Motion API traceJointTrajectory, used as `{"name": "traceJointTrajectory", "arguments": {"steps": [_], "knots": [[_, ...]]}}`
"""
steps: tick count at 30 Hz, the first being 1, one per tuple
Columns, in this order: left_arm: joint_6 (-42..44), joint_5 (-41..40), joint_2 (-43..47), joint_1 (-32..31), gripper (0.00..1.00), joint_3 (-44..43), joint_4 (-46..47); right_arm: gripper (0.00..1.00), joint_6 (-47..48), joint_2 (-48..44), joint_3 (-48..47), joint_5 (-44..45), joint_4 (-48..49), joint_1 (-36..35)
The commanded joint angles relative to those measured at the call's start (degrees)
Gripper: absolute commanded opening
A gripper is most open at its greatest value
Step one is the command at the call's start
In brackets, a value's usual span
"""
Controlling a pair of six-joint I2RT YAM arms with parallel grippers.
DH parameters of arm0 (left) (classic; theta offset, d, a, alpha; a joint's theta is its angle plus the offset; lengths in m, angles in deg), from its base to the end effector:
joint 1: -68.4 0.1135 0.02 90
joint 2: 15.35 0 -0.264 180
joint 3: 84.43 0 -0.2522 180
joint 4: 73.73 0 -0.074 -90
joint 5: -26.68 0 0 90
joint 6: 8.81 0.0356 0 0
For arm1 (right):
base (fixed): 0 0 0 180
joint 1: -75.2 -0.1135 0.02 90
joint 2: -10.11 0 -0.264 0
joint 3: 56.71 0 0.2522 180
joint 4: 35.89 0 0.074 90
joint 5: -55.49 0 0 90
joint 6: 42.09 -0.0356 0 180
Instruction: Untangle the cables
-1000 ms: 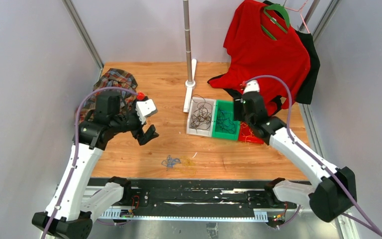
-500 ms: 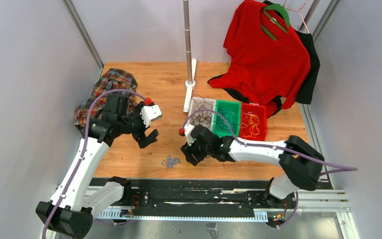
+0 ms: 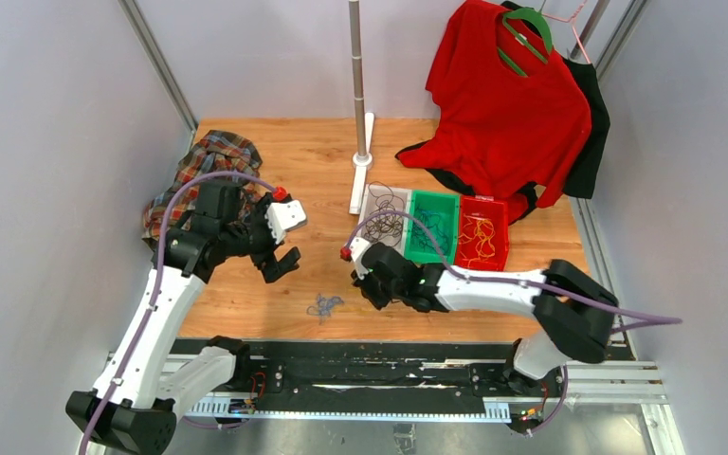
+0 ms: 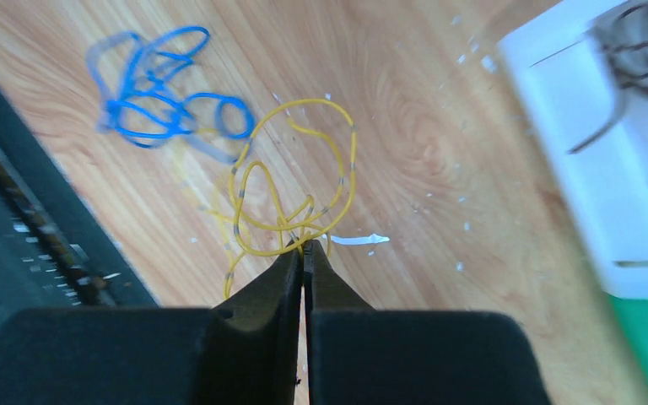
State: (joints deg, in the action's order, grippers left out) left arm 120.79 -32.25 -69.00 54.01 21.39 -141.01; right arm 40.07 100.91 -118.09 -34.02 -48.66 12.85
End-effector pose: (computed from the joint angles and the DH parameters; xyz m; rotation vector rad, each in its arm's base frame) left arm 0.1614 -0.0604 0.3385 1.2505 1.9048 -0.4185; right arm 0.1509 0.2874 0.1800 -1.0890 2.1238 0.5999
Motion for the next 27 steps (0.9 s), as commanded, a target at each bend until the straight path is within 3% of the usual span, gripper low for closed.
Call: {"name": "traceJointTrajectory", "arguments": {"steps": [1,11,17,27], "knots": [[-0.63,3.34,1.41,-0.28,0.98,-2.01,-0.4,0.01,2.87,-10.8,-0.03,2.36,0.08,0.36],[-2.6,12.68,2.37,-0.28,0.95,-2.4,-1.5,0.01,5.06,-23.61,-5.45,-2.94,-0.68,2.13],[-4.18,16.53,3.47,-0.28,0.94,-3.47,-1.42,0.01,3.38,-24.22,-8.05,-10.75,3.26,2.22],[-9.55,27.12,5.07,-0.35,0.85,-3.6,-1.33,0.01,-1.68,-21.11,-8.73,-13.19,10.06,2.14]]}}
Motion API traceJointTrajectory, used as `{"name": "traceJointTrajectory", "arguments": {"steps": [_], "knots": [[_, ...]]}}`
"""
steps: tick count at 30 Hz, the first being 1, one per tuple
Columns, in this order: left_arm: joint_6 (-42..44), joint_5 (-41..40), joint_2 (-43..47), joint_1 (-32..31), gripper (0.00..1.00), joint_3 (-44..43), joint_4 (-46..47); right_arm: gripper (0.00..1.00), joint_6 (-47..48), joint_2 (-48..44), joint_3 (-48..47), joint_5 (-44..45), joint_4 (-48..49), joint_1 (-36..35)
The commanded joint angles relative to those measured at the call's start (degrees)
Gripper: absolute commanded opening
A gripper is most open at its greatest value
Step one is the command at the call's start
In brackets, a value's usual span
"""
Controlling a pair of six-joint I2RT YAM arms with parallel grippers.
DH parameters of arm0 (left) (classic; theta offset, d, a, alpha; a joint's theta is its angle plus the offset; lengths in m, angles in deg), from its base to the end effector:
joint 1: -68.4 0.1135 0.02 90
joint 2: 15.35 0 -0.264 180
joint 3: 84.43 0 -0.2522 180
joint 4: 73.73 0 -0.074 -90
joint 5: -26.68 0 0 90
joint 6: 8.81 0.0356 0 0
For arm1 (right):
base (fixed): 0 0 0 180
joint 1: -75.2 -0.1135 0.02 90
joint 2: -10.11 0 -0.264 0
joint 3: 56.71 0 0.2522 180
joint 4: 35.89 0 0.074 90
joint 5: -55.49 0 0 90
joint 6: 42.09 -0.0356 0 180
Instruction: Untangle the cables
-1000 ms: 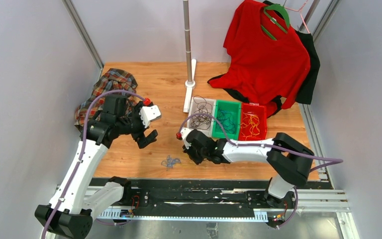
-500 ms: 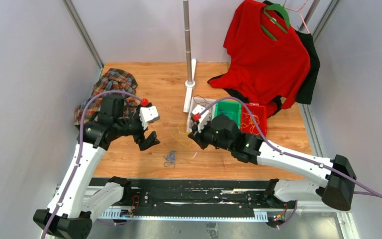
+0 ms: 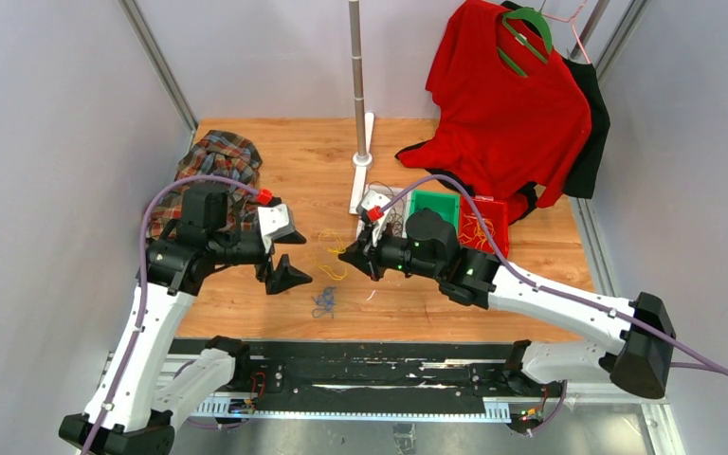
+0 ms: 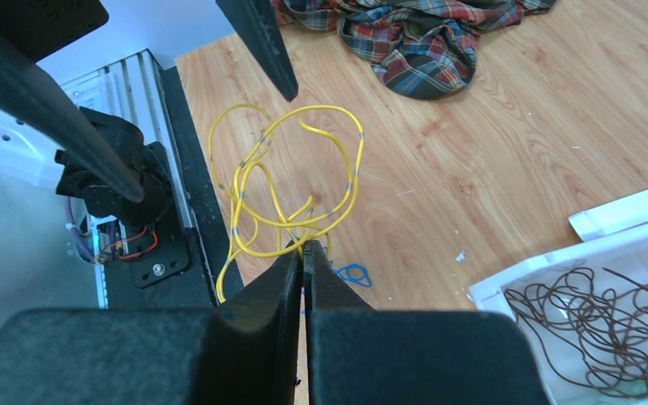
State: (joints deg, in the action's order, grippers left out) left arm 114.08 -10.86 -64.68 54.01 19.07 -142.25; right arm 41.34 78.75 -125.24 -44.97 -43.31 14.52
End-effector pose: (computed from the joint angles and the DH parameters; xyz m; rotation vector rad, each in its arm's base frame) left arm 0.1326 -0.0632 0.3657 1.2342 1.6866 -0.8438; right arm 0.1335 0.2509 0.3446 -0.9496 1.5410 1.0133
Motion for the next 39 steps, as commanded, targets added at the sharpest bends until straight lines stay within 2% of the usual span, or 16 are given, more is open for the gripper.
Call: {"name": "traceJointTrajectory", "arguments": {"steps": [1,4,7,9,11,12,22,35,39], "knots": [[-2.98,5.79,0.68,-0.29,0.82,-1.29,-0.08,0.01,-3.45,1.36,-1.58,-2.54,5.48,0.48],[-2.33,4.54,0.55,-0.35,0.66,-1.23,-0.08,0.01,-4.3,2.13,-1.95,-2.85,6.59,0.48],[-0.93,2.13,0.83,-0.29,0.33,-0.89,-0.13,0.01,-4.83,2.29,-2.19,-0.43,6.25,0.56],[-0.07,1.61,0.96,-0.36,0.16,-0.64,-0.16,0.01,-5.02,1.89,-1.97,1.96,6.15,0.57],[-0.75,1.74,0.54,-0.33,0.03,-0.77,-0.08,0.01,-5.21,1.62,-1.72,3.41,6.57,0.66],[-1.37,1.82,0.19,-0.31,0.01,-0.98,-0.08,0.01,-5.58,1.5,-1.48,3.96,7.1,0.72],[-0.98,1.62,1.19,-0.28,0.01,-2.26,-2.01,0.04,-10.15,3.02,-0.7,10.27,9.47,1.01],[3.6,0.71,1.64,-0.33,0.01,-3.0,-5.05,0.18,-16.75,4.84,0.03,11.06,13.42,1.23],[4.84,1.04,1.42,-0.29,0.01,-3.49,-6.5,0.18,-18.41,5.24,0.35,11.67,14.47,1.53]]}}
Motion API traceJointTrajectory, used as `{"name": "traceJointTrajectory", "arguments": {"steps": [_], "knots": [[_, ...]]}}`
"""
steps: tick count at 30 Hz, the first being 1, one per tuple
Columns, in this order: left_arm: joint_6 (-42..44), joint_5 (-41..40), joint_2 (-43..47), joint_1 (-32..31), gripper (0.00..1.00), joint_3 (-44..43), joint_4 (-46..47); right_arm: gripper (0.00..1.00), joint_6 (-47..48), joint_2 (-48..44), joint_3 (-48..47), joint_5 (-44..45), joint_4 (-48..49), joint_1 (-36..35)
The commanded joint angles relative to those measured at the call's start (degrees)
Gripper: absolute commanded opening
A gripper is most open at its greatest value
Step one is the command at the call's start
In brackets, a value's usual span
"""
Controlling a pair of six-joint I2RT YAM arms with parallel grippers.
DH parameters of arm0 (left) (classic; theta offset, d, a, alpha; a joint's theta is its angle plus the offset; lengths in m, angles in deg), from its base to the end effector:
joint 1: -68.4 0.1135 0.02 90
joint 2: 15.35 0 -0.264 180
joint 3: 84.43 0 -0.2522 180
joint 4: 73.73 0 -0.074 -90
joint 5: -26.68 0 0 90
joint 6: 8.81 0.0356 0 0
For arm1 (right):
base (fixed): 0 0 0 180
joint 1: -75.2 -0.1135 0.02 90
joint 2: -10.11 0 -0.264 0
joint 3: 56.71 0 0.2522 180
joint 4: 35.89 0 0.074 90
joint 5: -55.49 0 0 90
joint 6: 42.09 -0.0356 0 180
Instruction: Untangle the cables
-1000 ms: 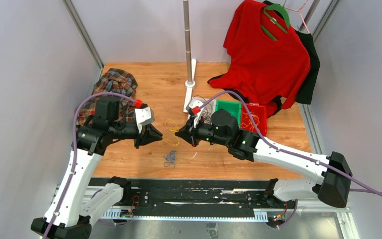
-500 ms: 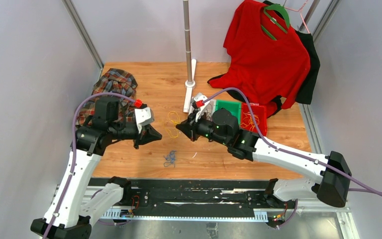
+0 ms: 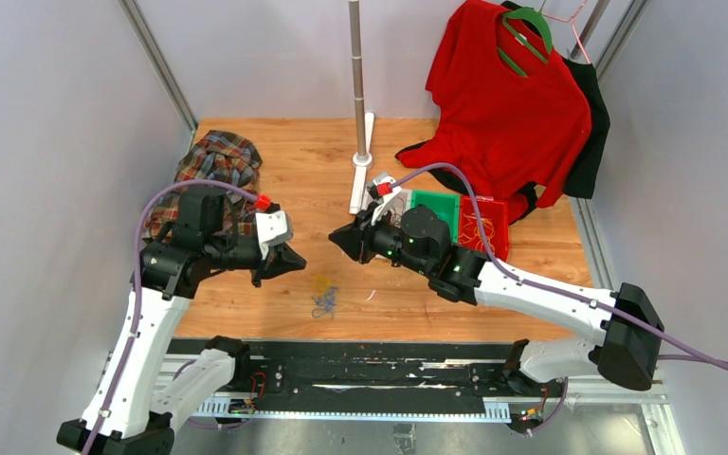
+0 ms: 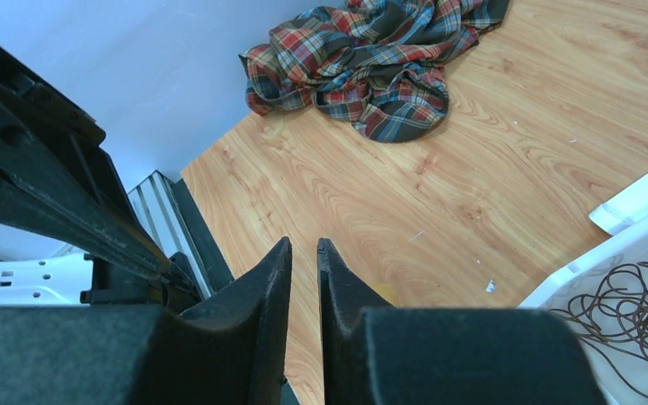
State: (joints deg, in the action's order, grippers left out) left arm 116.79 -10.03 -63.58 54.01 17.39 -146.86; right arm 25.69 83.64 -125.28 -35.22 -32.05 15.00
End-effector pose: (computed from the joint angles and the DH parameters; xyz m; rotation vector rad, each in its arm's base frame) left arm 0.1209 -0.0605 0.3711 1.2707 1.6710 -0.8482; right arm 0.1517 0.2657 0.3427 -0.5659 1.6126 1.1121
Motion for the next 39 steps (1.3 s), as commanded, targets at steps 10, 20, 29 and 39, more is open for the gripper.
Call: {"name": "traceJointTrajectory", "arguments": {"steps": [10,20,29,39], "knots": [[13.14,-10.66,-3.25,-0.35,0.35,5.1,-2.24,0.25,-1.52,-0.6,2.81,8.86,-2.37,1.3],[11.09,-17.75,-23.09,-1.95,0.69,10.44,10.48,0.33,-0.5,-5.59,9.14,15.09,-4.62,1.98],[10.7,-19.9,-32.99,-6.33,0.59,12.01,18.07,0.33,-0.24,-7.52,10.52,14.62,-6.05,2.18],[10.26,-22.86,-38.01,-8.84,0.43,14.28,22.81,0.31,-0.89,-8.14,10.82,14.35,-6.18,2.63]]}}
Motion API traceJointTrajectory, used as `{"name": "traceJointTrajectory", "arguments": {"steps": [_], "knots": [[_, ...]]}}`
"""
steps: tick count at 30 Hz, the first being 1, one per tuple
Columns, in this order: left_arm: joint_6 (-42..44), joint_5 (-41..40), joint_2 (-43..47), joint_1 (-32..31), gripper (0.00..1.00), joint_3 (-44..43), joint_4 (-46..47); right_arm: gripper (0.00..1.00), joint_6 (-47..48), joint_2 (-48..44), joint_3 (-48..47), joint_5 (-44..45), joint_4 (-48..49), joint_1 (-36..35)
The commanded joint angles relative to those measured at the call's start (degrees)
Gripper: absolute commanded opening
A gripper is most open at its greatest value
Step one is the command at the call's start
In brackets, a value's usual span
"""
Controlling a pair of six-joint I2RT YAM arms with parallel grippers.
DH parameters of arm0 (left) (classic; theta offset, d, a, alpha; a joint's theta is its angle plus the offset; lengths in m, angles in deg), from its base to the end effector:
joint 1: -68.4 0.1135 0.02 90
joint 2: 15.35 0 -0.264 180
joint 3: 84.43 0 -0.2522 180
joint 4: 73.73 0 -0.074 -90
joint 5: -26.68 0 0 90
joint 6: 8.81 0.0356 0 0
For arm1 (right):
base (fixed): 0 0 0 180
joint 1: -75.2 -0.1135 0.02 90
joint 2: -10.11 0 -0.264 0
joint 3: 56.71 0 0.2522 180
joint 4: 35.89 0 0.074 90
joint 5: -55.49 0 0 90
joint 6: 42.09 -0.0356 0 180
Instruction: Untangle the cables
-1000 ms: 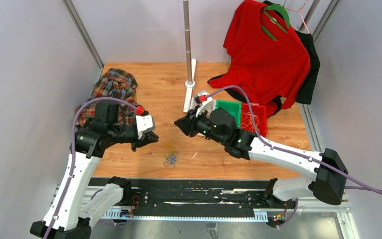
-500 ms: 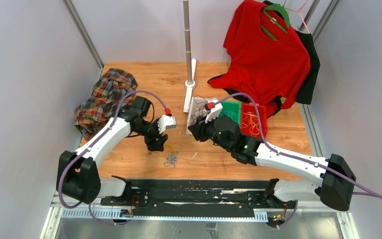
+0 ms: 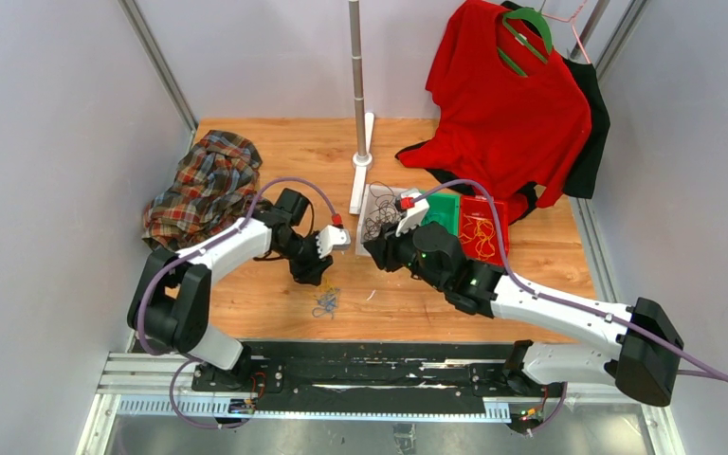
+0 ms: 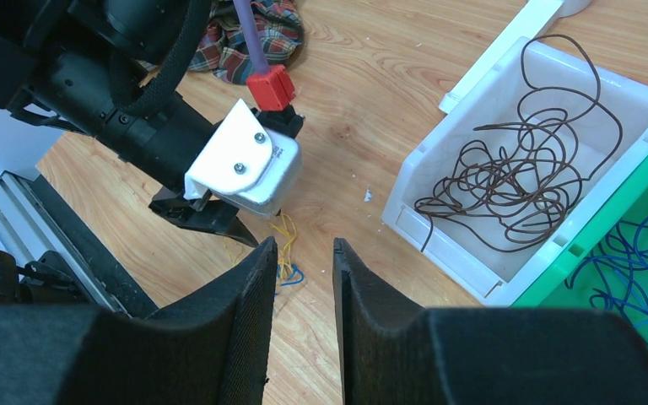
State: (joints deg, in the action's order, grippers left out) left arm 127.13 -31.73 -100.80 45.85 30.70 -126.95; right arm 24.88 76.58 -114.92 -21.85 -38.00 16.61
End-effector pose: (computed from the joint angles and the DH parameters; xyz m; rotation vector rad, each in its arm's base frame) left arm 0.2369 -0.1186 0.1878 1.5980 2.1556 -0.6653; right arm 0.1480 0.2273 0.2997 -0.3949 1.7816 0.8374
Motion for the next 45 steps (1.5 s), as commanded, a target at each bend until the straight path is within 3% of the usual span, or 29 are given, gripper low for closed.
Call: {"name": "traceJointTrajectory", "arguments": {"steps": [1,3,7,9,16,23,36,40,45], "knots": [[0.06,-1.25,-0.85,-0.76,0.41,1.27,2.94,0.3,-0.11,-1.09,0.51,1.0,-0.24,1.1],[-0.15,-1.39,-0.62,-0.87,0.35,1.83,3.45,0.29,-0.21,-1.16,0.58,1.03,-0.3,1.23],[-2.72,-2.7,2.12,-0.91,0.09,0.95,3.35,0.26,-0.79,-1.36,1.27,0.72,0.53,1.45],[-3.69,-3.02,5.51,-0.92,0.01,-1.05,1.06,0.28,-0.79,-1.37,1.51,0.02,1.28,1.46],[-7.44,0.9,17.85,-0.86,0.01,-11.19,-9.88,0.56,0.43,1.33,0.85,-8.38,7.85,1.38],[-10.22,4.62,23.67,-0.91,0.01,-18.03,-16.36,0.61,3.04,4.6,-0.94,-15.43,15.02,0.73],[-14.1,10.79,28.55,-0.92,0.01,-21.57,-18.67,0.61,3.05,13.59,-7.82,-20.93,19.31,-1.18],[-14.92,13.16,28.84,-0.92,0.01,-23.1,-19.16,0.51,2.36,14.8,-8.27,-20.37,19.21,-1.18],[-15.42,13.9,29.11,-0.85,0.01,-24.6,-19.16,0.32,2.21,13.62,-6.84,-20.13,18.61,-1.13]]}}
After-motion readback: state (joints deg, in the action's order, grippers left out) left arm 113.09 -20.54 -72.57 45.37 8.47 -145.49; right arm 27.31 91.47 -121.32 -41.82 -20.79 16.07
